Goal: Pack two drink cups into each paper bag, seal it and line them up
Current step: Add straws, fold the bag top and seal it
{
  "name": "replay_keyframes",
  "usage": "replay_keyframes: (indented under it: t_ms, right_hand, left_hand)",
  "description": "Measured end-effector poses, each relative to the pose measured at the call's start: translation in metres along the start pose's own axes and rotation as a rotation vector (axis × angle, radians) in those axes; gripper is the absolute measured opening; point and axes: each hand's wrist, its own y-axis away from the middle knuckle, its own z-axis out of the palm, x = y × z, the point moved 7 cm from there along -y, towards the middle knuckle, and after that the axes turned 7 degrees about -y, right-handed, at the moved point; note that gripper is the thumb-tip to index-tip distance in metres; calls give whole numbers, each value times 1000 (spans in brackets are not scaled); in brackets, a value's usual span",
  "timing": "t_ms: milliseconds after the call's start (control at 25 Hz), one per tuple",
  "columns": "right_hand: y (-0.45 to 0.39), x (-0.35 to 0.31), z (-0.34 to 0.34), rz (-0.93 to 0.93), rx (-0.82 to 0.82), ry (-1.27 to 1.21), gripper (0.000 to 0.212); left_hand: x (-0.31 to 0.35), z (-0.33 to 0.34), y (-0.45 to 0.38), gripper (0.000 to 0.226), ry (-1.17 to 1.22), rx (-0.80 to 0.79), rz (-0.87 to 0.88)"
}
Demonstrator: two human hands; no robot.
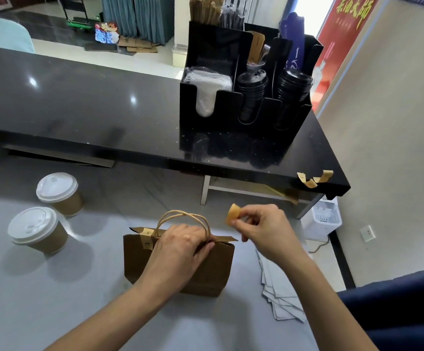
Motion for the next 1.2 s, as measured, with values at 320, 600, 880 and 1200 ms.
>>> replay_keyframes:
  t_ms: [320,600,880,1200]
  right_hand:
    - [13,-10,18,16,-151,42,12]
    - [12,-15,19,24,-205,88,10]
    - [14,-13,19,41,-217,79,10]
    - [13,-10,20,49,-226,78,8]
  left_hand:
    - [1,1,2,17,-31,-12,1]
    - [-4,2,3,17,21,1,-65]
    - [2,-2,3,18,18,-25,-31]
    - [0,4,-5,22,-32,-158,-25]
